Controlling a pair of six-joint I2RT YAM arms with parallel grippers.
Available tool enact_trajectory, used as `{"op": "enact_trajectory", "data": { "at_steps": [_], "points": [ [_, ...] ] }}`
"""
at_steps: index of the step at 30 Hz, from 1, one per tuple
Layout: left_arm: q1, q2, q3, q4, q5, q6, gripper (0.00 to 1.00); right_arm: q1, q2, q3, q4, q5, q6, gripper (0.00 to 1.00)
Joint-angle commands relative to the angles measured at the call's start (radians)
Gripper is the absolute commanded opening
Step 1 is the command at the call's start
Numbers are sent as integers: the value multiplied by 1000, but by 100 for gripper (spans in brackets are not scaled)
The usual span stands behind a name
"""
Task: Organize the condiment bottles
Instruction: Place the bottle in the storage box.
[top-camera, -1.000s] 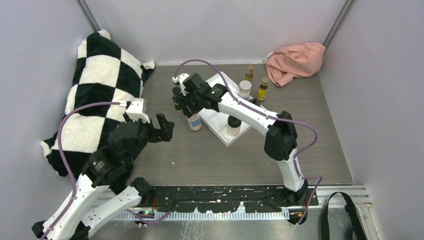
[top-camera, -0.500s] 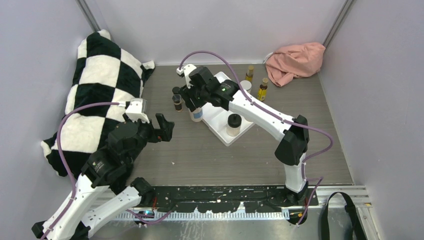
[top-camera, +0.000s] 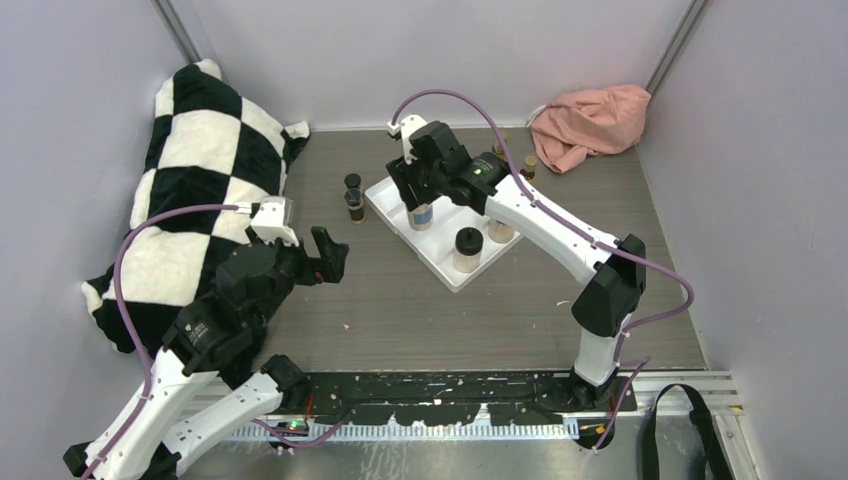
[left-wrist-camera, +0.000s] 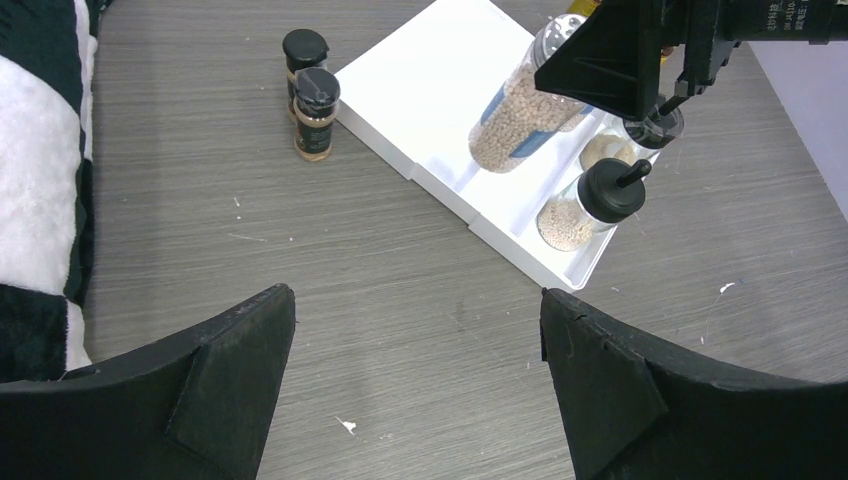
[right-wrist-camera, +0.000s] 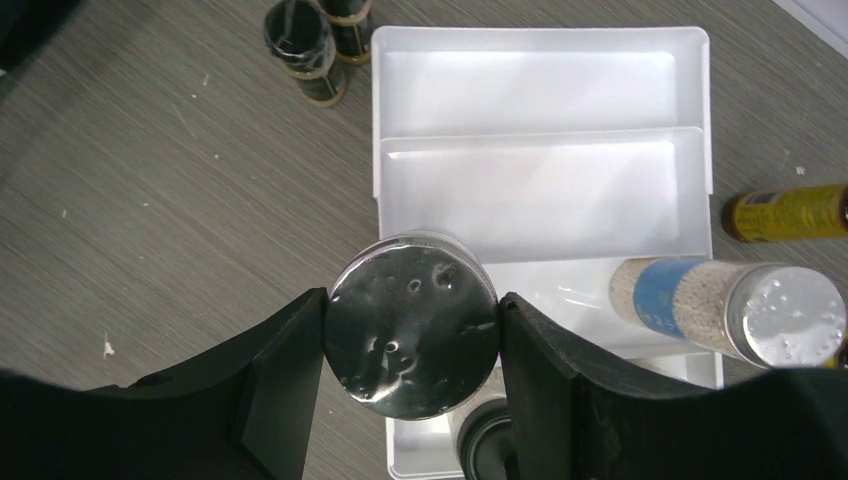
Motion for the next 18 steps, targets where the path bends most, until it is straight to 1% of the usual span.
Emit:
{"op": "enact_trajectory", "data": {
  "at_steps": [1,18],
  "points": [
    [-2,-1,15,35,-8,0,93,-24,-92,-25,83,24,-1,1],
    [-2,7,5,43,-3,-2,93,-106,-163,-207,171,8,34,1]
  ]
}}
